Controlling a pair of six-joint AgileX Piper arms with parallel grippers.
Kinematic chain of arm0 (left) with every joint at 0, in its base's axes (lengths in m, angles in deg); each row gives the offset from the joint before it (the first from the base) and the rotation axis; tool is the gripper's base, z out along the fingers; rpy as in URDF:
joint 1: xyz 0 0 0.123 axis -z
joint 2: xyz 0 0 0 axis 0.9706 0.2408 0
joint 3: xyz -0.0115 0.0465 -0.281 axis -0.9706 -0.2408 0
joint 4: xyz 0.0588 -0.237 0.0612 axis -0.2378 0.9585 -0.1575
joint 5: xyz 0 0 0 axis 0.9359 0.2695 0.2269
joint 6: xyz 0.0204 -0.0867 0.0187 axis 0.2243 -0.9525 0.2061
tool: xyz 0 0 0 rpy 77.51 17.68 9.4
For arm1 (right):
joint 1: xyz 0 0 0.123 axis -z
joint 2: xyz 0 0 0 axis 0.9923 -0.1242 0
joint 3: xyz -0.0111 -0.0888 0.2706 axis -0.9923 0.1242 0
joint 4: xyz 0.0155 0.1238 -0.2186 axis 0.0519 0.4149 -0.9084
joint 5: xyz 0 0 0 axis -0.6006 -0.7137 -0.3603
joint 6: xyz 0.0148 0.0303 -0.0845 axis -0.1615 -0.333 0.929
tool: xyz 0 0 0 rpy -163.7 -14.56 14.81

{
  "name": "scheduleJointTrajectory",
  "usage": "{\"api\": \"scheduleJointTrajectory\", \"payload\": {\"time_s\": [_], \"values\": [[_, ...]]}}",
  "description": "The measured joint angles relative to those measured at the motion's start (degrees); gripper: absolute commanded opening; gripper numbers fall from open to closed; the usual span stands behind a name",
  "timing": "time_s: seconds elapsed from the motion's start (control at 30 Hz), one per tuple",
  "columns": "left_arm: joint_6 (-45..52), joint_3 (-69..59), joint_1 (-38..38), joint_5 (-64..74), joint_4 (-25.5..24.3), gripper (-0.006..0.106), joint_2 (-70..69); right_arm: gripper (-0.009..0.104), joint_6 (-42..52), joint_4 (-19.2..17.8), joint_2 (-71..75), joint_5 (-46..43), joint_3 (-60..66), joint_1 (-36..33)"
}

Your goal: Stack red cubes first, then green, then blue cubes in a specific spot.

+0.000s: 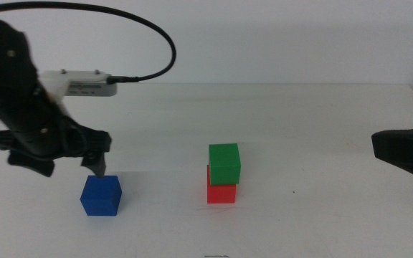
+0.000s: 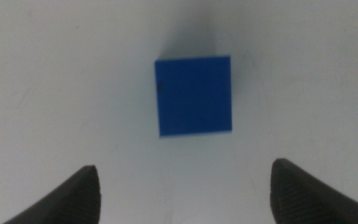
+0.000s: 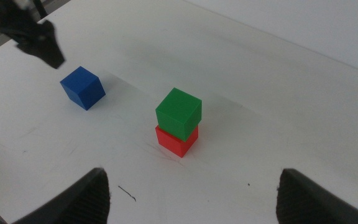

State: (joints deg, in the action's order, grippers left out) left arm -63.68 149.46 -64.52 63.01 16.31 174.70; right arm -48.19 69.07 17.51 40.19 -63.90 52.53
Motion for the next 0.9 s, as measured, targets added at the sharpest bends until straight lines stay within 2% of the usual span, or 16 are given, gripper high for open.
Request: {"api": "scheduleJointTrajectory", "payload": {"time_s": [0.43, 0.6, 0.73, 0.8, 0.9], "values": [[-0.74, 1.99, 0.62, -5.58, -0.19, 0.094, 14.88, 0.073, 0.00, 0.05, 0.00, 0.00, 0.00, 0.00], [-0.27, 1.99, 0.75, -7.53, 0.65, 0.090, 18.03, 0.073, 0.00, 0.05, 0.00, 0.00, 0.00, 0.00], [1.25, 2.01, 0.75, -8.27, 1.24, 0.080, 19.51, 0.073, 0.00, 0.05, 0.00, 0.00, 0.00, 0.00], [1.82, 2.05, 0.75, -8.33, 1.44, 0.071, 19.87, 0.073, 0.00, 0.05, 0.00, 0.00, 0.00, 0.00], [1.71, 2.29, 0.75, -8.25, 1.48, 0.052, 19.93, 0.073, 0.00, 0.05, 0.00, 0.00, 0.00, 0.00]]}}
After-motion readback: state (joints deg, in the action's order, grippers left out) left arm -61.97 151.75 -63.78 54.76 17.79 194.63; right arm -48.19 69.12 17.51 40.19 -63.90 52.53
